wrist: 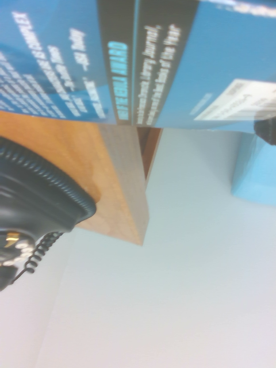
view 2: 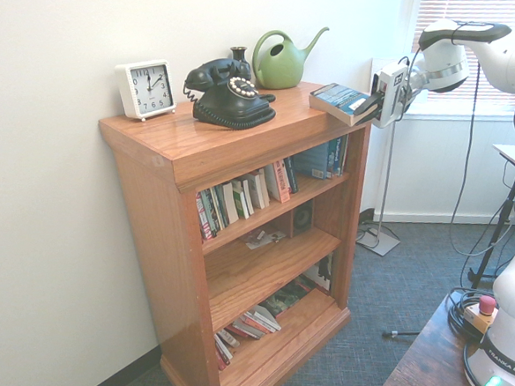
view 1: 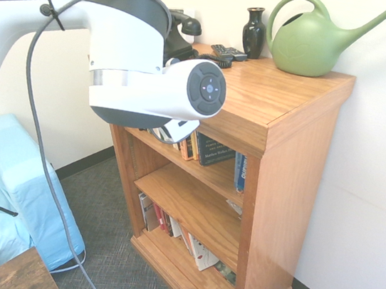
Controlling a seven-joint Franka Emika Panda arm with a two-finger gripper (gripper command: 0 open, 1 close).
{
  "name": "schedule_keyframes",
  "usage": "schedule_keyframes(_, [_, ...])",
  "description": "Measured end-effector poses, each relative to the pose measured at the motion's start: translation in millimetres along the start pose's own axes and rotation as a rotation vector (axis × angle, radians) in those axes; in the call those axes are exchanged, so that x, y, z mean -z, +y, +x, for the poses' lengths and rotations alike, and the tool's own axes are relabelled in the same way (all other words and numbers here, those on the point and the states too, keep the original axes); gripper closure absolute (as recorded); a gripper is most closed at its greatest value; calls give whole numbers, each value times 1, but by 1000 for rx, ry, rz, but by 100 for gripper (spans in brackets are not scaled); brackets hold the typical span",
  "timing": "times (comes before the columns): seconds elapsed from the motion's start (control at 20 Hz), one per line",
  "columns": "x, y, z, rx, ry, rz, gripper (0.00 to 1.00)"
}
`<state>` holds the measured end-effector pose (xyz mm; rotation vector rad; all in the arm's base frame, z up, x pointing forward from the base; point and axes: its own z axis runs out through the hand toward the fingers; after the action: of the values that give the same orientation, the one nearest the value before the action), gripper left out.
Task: Shelf the books
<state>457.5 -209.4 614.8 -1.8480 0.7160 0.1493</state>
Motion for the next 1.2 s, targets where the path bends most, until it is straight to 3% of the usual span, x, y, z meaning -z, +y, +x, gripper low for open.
schedule_keyframes(0.4, [-5,16,-51,49,157,-155,100])
schedule_keyframes(0.85, [4,21,-145,74,423,-276,100])
schedule_keyframes(1.2, [-3,48,-168,-56,603,-379,100])
